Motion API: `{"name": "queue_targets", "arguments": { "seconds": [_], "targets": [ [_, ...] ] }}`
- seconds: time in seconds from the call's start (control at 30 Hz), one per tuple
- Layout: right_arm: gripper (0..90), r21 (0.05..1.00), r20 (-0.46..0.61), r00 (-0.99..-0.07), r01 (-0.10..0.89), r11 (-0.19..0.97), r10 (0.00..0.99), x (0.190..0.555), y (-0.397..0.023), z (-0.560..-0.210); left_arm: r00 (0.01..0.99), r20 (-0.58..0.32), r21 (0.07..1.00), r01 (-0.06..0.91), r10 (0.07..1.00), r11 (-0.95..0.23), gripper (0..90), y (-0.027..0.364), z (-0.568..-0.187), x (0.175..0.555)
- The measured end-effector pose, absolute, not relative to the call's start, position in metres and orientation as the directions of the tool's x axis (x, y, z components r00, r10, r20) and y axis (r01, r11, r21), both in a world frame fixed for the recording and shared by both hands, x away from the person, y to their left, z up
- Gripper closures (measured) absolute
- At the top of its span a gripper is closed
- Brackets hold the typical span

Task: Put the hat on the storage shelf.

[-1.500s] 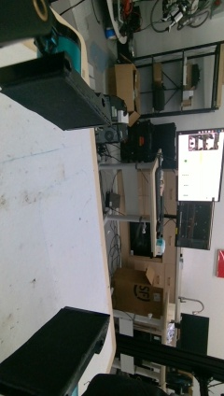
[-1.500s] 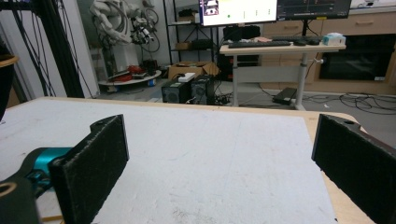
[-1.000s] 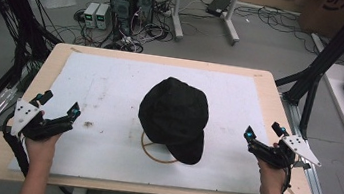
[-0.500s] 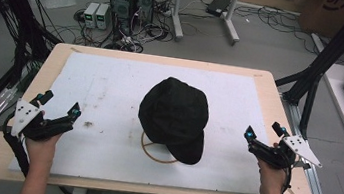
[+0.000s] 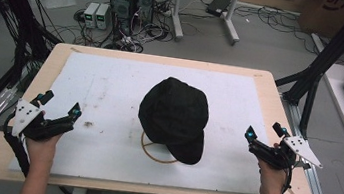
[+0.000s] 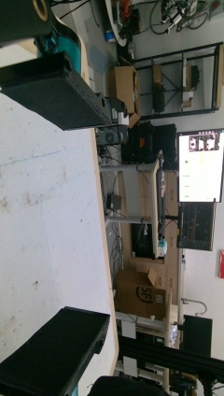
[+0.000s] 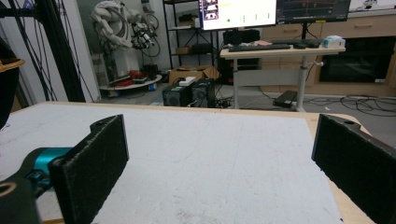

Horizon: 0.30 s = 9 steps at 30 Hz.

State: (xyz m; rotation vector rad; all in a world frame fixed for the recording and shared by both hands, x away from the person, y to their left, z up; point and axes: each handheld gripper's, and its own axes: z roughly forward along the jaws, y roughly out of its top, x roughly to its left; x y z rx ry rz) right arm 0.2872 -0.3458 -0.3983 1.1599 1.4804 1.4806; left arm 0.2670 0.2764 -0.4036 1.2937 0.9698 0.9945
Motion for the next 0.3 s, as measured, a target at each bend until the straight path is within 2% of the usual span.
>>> {"name": "queue_targets", "arguments": {
  "seconds": [0.3],
  "targets": [
    [3.3,0.993,0.099,-0.323,0.091,-0.073,0.941,0.2867,-0.3456,-0.3974,0.290,-0.015,0.999,-0.039,0.957,0.027,6.5,0.2765,-0.4032,0.2670]
  ]
}}
